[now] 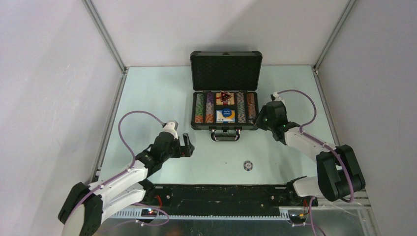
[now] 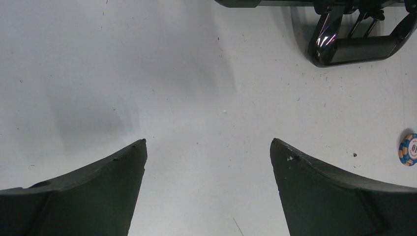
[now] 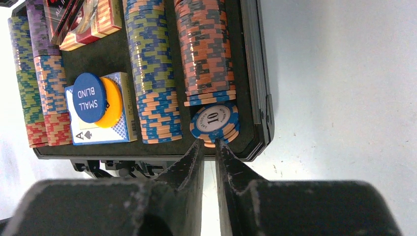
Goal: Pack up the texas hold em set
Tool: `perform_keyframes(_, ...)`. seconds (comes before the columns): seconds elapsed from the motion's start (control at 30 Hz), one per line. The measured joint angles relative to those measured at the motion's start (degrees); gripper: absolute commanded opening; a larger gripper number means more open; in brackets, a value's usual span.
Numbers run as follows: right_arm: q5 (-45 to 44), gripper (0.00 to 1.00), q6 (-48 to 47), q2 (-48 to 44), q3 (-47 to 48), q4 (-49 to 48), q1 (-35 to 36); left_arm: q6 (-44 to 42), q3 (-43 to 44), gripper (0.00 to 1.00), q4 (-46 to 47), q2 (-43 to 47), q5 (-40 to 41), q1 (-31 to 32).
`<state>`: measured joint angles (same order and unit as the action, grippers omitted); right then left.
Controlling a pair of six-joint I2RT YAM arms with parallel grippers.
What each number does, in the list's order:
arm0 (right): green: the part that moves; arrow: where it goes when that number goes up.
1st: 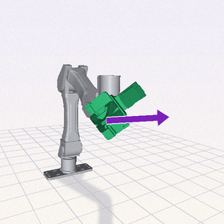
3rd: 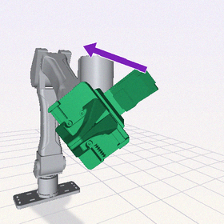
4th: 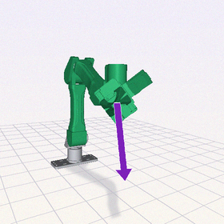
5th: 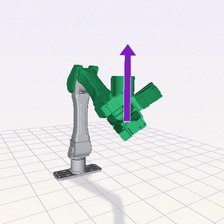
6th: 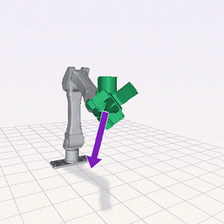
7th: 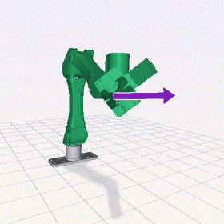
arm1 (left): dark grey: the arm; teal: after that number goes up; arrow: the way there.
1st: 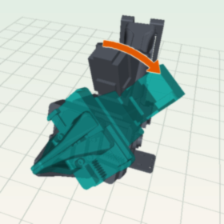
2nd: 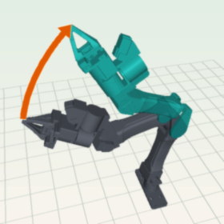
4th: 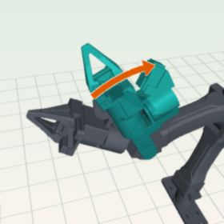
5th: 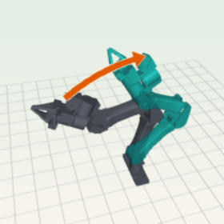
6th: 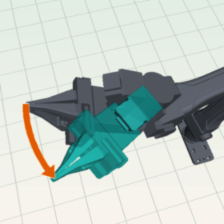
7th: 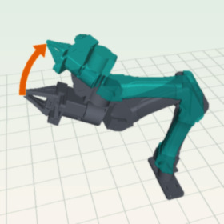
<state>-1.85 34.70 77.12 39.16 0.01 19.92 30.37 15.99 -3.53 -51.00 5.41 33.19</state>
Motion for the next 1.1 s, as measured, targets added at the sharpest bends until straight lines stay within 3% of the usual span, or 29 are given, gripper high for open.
perform_keyframes(1.1,0.5,0.17,-0.9,4.6,1.6,-3.3,-0.6,0.0,0.0,1.00,0.0,0.0,0.0,0.0)
